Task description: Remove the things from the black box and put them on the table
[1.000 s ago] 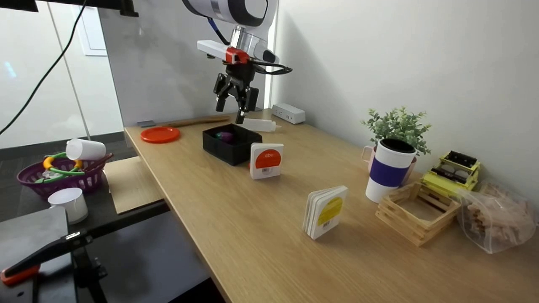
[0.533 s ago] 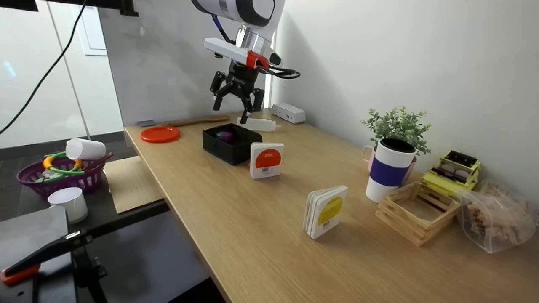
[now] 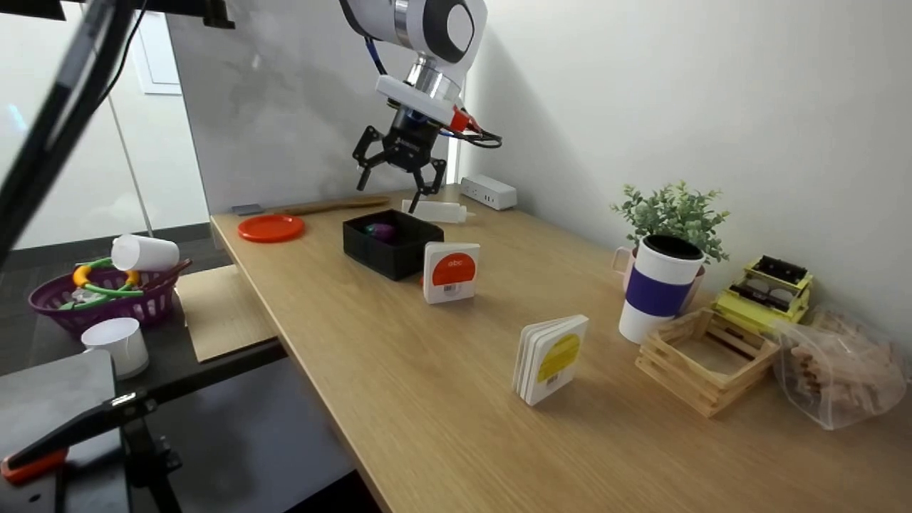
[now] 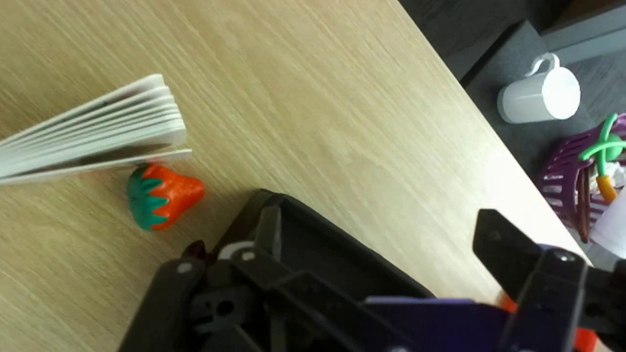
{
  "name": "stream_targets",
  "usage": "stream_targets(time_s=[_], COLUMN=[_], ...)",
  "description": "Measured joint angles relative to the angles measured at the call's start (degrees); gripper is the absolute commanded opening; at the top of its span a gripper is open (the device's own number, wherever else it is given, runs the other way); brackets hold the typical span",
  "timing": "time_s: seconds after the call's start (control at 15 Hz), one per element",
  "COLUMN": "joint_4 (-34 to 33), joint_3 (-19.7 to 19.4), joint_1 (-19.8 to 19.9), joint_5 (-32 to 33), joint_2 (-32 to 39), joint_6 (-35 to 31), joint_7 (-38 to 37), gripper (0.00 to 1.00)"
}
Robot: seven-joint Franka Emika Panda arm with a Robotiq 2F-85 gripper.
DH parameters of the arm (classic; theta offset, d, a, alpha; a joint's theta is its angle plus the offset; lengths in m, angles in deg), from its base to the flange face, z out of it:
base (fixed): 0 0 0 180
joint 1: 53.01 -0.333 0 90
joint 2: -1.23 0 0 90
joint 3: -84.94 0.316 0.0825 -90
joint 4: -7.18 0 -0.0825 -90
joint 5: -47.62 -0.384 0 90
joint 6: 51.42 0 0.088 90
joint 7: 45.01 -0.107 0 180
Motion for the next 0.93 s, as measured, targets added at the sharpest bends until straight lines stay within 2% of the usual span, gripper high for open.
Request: stream_targets(time_s=[0.2,0.4,0.73,0.93], joint_4=[-7.26,-12.88,-20.29,-21.49], joint_3=[0.36,0.38,0.39,0.39], joint_1=[-2.33,-4.54,-6.13,-6.16], joint_5=[4.95,8.48,8.93,8.93], joint_2=[5.63,10.34,15.56,16.29], joint_6=[3.89,4.06,3.96,3.96], joint_7=[5.45,9.74,13.82,14.19], gripper=[1.0,1.0,1.0,1.0])
